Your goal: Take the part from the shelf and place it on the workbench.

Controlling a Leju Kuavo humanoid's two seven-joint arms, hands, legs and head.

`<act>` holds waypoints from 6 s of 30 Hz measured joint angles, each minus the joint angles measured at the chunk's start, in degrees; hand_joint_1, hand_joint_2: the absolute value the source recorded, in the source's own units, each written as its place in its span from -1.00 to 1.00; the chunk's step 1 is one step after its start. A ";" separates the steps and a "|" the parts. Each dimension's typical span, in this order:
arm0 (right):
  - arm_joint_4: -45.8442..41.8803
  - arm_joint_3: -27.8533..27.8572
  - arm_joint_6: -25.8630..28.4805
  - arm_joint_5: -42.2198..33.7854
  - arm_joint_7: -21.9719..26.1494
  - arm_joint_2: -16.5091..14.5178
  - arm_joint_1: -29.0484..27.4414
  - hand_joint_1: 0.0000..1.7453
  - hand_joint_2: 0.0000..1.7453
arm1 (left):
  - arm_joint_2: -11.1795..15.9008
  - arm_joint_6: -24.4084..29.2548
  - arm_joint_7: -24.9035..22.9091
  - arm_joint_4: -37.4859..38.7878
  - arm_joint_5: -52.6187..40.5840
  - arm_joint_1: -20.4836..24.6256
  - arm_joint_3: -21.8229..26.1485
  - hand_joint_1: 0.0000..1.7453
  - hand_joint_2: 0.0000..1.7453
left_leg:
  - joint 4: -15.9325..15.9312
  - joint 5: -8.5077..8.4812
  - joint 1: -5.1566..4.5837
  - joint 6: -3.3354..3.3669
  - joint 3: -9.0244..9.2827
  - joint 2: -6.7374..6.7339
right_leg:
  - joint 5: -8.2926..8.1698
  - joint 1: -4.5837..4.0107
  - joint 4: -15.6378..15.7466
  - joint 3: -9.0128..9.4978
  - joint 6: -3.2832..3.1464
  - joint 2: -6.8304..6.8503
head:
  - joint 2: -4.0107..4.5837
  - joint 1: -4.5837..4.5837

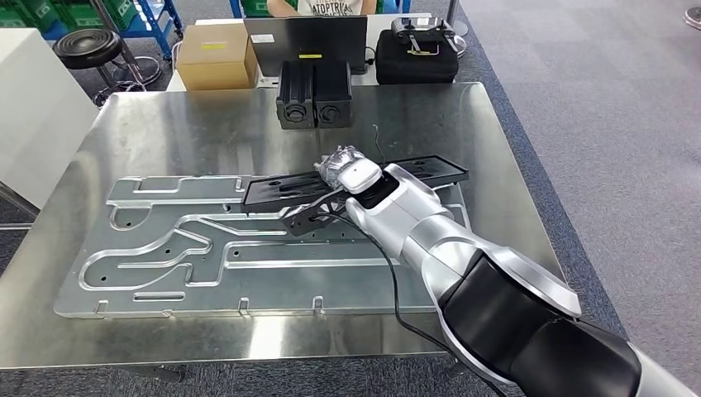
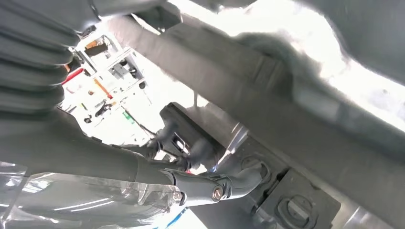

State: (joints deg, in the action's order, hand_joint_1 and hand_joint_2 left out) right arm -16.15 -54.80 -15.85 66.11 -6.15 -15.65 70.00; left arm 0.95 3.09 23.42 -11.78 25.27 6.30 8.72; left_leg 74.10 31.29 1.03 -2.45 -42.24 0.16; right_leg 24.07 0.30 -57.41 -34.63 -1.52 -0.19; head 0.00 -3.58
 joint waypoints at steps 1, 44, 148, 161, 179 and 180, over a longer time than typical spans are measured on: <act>0.05 0.00 0.12 -0.01 -0.08 0.01 -0.07 -1.00 -1.00 | 0.00 0.01 -0.01 0.00 0.02 -0.03 0.01 -1.00 -1.00 | -0.14 -0.76 0.08 -0.11 -0.05 0.00 | 0.05 0.02 -0.06 0.01 0.04 -0.04 | 0.00 0.00; -105.27 67.03 52.91 -50.48 45.54 20.57 -68.93 -1.00 -1.00 | -0.46 -1.80 5.99 0.00 -0.02 -5.35 11.51 -1.00 -1.00 | -15.27 -5.82 0.41 3.44 8.48 0.08 | 8.66 0.51 -9.78 -1.80 3.72 0.44 | 0.00 0.07; 2.17 103.83 16.54 -17.44 -5.23 14.34 -66.96 -1.00 -1.00 | -2.14 -1.44 4.86 -0.14 1.31 -3.34 18.81 -1.00 -1.00 | -16.05 -9.10 -0.97 2.58 5.89 -1.59 | 6.65 0.36 2.31 9.63 1.68 0.50 | 0.00 0.02; 3.29 102.25 15.46 -14.56 -4.70 14.30 -66.92 -1.00 -1.00 | -2.61 -0.08 0.91 -0.15 1.32 -3.47 19.18 -1.00 -1.00 | -18.49 -1.18 -0.83 2.83 16.28 -0.72 | 0.57 -0.10 0.86 1.57 2.26 0.82 | 0.00 0.01; 3.70 101.70 15.52 -14.57 -3.03 14.23 -67.08 -1.00 -0.50 | -2.96 -0.76 -0.03 -0.15 1.48 -3.44 20.15 -1.00 -1.00 | -16.75 -1.84 -1.44 3.11 13.30 -1.00 | 2.55 0.11 1.61 3.99 1.43 0.58 | 0.00 0.01; 3.74 101.71 15.49 -14.57 -3.16 14.17 -67.08 -1.00 0.00 | -2.94 -0.85 0.00 -0.15 1.48 -3.44 20.16 -1.00 -1.00 | -14.54 -0.50 -1.41 2.82 12.38 -0.87 | 2.44 0.29 1.86 4.10 1.15 0.64 | 0.00 0.01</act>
State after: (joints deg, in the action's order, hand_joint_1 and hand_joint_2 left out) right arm -12.40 46.91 -0.37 51.53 -9.31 -1.48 2.92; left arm -1.99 2.24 23.42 -11.93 26.75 2.86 28.87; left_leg 59.56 30.79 -0.38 0.38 -29.86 -0.70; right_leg 26.50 0.59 -55.55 -30.53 -0.37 0.46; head 0.00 -3.58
